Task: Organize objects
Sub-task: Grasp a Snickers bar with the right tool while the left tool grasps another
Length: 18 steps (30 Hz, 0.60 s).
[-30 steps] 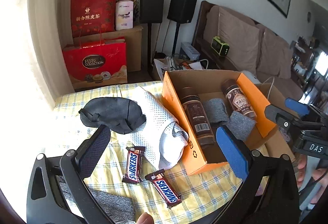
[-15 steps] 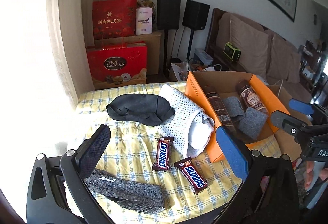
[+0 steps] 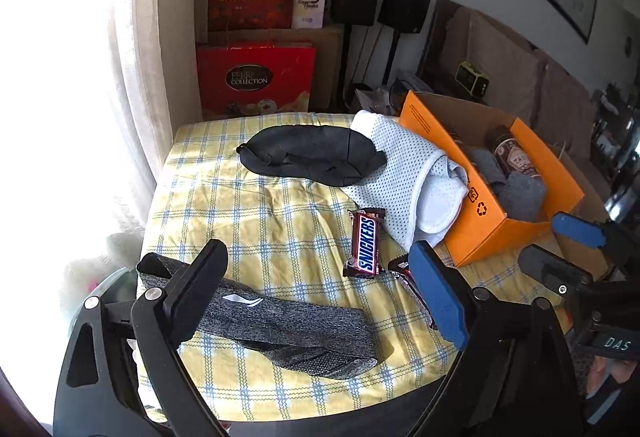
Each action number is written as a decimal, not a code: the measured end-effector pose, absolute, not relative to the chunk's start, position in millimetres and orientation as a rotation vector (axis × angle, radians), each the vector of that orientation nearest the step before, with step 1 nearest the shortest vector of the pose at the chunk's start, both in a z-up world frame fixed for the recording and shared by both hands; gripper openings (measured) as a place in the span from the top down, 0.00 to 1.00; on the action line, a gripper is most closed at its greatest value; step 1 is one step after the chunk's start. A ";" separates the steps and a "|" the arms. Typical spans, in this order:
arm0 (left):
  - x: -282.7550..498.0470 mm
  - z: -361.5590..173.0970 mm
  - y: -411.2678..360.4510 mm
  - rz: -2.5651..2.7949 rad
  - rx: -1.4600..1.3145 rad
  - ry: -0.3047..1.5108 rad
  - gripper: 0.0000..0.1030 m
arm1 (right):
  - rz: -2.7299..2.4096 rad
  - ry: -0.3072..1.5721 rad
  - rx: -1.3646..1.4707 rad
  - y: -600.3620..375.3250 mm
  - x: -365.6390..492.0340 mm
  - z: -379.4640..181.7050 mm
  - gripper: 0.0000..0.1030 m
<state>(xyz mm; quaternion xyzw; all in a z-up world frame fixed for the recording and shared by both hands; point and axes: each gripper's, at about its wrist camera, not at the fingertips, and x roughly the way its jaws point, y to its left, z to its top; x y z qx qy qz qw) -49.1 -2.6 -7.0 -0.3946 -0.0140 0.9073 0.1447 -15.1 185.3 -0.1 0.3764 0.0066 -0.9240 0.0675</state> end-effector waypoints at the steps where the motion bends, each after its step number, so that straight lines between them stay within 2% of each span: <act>1: -49.9 -11.4 -4.6 2.605 -1.157 -0.054 0.19 | -2.766 0.015 1.148 182.7 -16.1 -5.8 0.28; 3: -52.9 -19.9 -8.5 2.588 -1.198 -0.081 0.31 | -2.727 0.017 1.178 177.4 -19.9 -17.5 0.43; 6: -59.1 -31.6 -13.4 2.566 -1.251 -0.126 0.44 | -2.674 0.028 1.226 169.5 -26.8 -36.9 0.55; 16: -77.1 -53.8 -1.3 2.496 -1.303 -0.151 0.47 | -2.611 0.009 1.316 164.4 -47.5 -75.5 0.59; 18: -83.6 -57.5 3.1 2.469 -1.316 -0.176 0.49 | -2.598 0.003 1.327 164.3 -50.5 -79.5 0.64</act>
